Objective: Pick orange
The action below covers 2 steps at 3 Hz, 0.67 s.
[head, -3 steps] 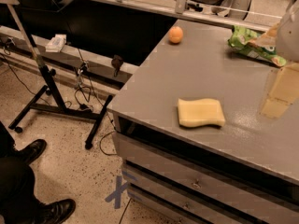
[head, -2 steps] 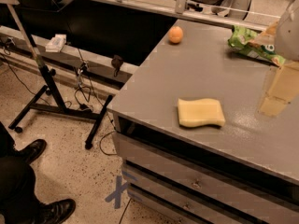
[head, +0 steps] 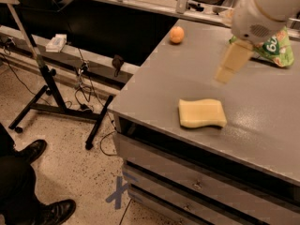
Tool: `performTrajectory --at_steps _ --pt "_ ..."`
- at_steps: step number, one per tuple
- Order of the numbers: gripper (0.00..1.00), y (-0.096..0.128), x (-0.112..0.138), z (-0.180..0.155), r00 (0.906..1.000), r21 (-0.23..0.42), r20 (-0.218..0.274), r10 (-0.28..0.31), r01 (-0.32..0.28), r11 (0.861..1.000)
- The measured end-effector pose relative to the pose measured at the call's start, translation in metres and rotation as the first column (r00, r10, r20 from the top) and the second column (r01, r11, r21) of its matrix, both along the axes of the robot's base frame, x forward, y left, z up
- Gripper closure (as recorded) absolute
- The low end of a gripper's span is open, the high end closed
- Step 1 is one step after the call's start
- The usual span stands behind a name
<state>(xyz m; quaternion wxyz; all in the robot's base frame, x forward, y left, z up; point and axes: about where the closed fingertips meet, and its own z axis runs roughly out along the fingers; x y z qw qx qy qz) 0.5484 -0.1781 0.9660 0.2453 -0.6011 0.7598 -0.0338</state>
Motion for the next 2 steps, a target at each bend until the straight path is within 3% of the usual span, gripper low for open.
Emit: performTrajectory --at_steps 1,2 --pt "0.0 0.034 0.077 -0.013 0.9984 0.085 0.052 -0.023 0.018 0.996" --pt "0.0 0.057 0.147 -0.032 0.9936 0.176 0.073 -0.087 0.073 0.982"
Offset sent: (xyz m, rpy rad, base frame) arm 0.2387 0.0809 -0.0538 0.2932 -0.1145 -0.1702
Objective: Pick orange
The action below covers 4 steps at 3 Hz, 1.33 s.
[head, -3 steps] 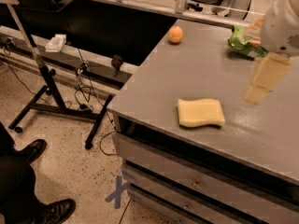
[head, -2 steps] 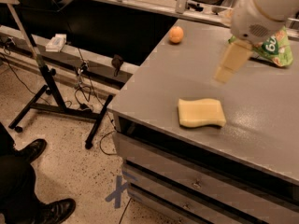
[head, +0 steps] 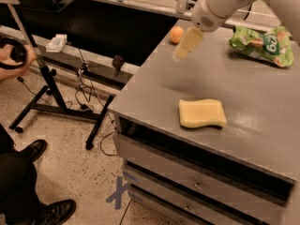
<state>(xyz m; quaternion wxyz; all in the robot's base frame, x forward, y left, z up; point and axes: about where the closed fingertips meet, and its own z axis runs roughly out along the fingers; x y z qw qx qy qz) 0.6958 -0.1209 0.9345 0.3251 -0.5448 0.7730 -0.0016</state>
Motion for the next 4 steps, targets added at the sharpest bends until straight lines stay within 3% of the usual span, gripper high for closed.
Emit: performTrajectory --at_steps 1,2,3,4 --pt "0.0 0.008 0.063 -0.025 0.9967 0.103 -0.019 -0.078 0.08 0.992" --pt "0.0 0.002 0.112 -0.048 0.9847 0.21 -0.047 -0.168 0.174 0.962" --pt "0.0 -0.008 0.147 -0.062 0.9685 0.316 -0.068 -0.24 0.249 0.916" --pt "0.0 -0.005 0.162 -0.072 0.9581 0.416 -0.109 -0.265 0.286 0.863"
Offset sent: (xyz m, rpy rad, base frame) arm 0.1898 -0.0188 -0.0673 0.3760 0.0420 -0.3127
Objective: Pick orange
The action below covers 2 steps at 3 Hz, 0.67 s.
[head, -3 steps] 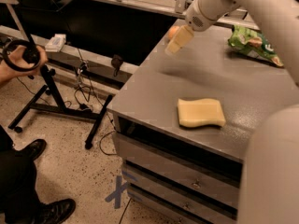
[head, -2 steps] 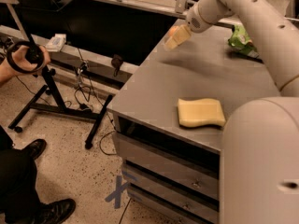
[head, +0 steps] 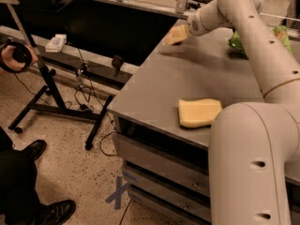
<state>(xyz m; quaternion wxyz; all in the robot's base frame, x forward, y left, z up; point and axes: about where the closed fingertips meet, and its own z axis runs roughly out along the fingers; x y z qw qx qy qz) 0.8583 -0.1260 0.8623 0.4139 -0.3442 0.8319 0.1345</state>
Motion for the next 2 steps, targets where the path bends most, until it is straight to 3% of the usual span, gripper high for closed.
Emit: performTrajectory --at_steps 1,2 --pt "0.18 0.0122 0.0068 -0.0061 0.9999 0.099 -0.009 -0.006 0.007 0.995" --pt "0.41 0.0208 0.0086 -0.0042 1.0 0.144 0.001 -0.003 0.003 0.99"
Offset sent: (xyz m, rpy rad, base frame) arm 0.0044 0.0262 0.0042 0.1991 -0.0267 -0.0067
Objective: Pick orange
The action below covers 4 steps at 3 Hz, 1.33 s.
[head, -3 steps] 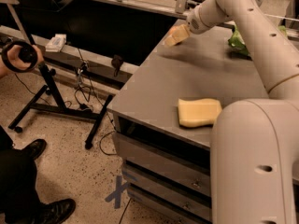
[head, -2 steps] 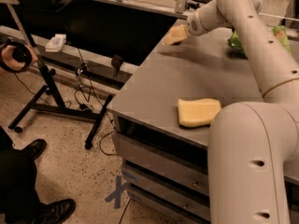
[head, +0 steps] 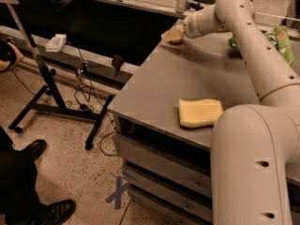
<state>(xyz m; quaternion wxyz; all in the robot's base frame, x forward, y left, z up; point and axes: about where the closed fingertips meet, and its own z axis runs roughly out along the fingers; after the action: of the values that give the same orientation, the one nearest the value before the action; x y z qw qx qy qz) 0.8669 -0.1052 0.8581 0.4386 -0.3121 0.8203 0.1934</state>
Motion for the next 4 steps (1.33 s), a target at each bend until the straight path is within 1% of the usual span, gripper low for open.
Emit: performTrajectory --at_steps 1,2,3,4 --pt "0.65 0.005 -0.004 0.007 0.9999 0.035 0.016 0.005 -0.006 0.999" --pt "0.88 0.01 -0.019 0.024 0.9978 0.043 0.058 0.033 -0.036 0.998" --pt "1.0 0.012 -0.056 0.05 0.9907 0.048 0.111 0.078 -0.084 0.995" --pt "1.0 0.018 -0.118 0.07 0.9779 0.071 0.13 0.164 -0.174 0.982"
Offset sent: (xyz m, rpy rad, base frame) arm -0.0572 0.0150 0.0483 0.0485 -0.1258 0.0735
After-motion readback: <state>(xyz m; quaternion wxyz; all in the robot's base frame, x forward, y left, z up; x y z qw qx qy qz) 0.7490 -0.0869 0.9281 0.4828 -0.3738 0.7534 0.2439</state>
